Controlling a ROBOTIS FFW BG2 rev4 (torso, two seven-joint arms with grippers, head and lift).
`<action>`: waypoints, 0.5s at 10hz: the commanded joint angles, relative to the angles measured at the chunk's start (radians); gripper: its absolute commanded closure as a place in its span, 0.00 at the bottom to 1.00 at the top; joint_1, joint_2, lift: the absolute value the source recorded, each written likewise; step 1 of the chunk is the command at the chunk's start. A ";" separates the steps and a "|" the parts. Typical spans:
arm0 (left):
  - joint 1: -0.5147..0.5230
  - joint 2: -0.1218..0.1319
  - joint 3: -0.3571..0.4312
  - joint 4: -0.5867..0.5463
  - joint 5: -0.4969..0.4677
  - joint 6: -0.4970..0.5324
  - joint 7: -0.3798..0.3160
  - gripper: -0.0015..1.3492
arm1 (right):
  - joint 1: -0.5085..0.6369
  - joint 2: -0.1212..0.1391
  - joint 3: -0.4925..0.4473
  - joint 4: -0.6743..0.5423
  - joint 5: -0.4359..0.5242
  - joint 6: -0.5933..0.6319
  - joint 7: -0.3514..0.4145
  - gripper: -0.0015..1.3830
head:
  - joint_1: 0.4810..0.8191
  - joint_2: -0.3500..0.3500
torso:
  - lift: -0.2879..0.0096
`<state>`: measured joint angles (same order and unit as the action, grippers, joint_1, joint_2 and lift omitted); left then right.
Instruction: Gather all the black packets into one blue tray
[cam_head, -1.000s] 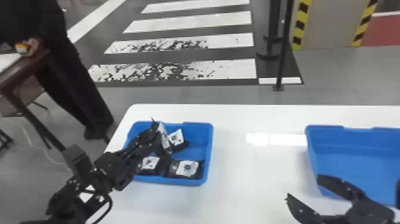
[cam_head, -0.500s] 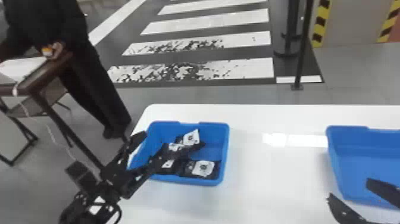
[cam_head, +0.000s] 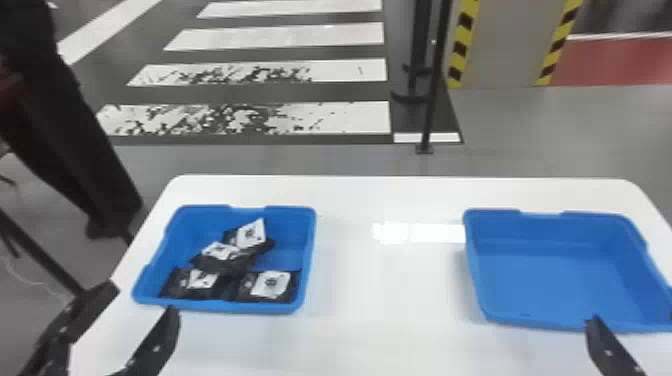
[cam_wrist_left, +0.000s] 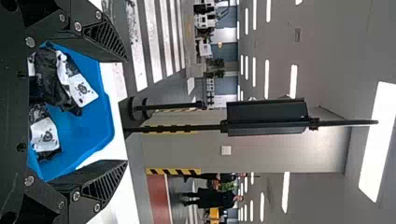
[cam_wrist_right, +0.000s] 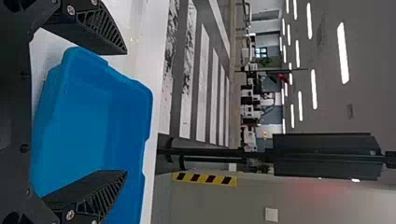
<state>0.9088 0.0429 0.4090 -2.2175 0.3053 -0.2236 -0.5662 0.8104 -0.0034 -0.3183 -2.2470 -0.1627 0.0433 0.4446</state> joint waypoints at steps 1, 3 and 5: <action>0.073 -0.024 0.006 -0.020 0.028 -0.007 0.000 0.21 | 0.044 0.004 -0.019 0.057 -0.017 -0.171 -0.030 0.08 | 0.63 0.57 | 0.60; 0.134 -0.045 0.014 -0.025 0.042 -0.044 0.020 0.21 | 0.078 0.004 -0.021 0.147 -0.043 -0.340 -0.084 0.08 | 0.63 0.50 | 0.60; 0.134 -0.045 0.006 -0.025 0.022 -0.066 0.049 0.21 | 0.076 0.004 -0.019 0.201 -0.081 -0.439 -0.106 0.08 | 0.63 0.46 | 0.60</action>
<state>1.0435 0.0002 0.4177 -2.2420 0.3344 -0.2838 -0.5179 0.8859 -0.0030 -0.3388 -2.0535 -0.2387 -0.3742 0.3387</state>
